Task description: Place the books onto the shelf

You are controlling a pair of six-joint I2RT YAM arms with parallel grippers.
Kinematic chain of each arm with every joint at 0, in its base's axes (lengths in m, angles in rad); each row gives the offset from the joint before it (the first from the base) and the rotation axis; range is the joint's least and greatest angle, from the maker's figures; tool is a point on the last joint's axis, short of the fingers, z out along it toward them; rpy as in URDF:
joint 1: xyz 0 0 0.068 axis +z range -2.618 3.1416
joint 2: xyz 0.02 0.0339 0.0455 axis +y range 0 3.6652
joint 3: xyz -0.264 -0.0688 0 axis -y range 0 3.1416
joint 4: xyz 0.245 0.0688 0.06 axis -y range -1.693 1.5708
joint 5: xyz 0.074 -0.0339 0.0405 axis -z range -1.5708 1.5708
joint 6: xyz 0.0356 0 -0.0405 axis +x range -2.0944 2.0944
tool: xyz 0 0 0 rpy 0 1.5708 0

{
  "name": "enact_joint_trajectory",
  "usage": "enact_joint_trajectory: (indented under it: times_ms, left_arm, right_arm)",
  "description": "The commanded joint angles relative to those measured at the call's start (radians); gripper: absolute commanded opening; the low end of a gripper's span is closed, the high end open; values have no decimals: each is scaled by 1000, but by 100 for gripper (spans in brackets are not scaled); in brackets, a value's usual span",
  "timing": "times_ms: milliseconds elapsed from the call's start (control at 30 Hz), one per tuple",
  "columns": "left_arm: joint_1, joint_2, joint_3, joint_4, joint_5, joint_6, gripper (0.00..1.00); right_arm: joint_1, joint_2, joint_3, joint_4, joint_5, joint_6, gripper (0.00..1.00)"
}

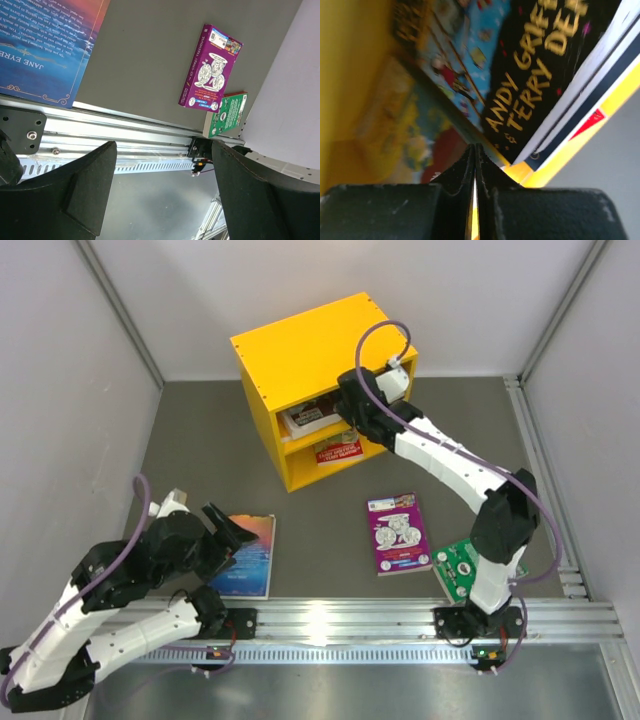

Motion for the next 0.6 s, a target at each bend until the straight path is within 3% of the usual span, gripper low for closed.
enact_joint_trajectory:
  times_ms: [0,333,567]
  left_arm:
    - [1,-18,-3,-160,1,-3,81]
    - [1,-70,-43,-160,37,-10,81]
    - [1,-63,-51,-160,47,0,82]
  right_arm:
    - [30,52,91,-133,81,-49,0]
    - [35,89,25,-192,175,-2,0]
    - [42,74,-82,55,106,30,0]
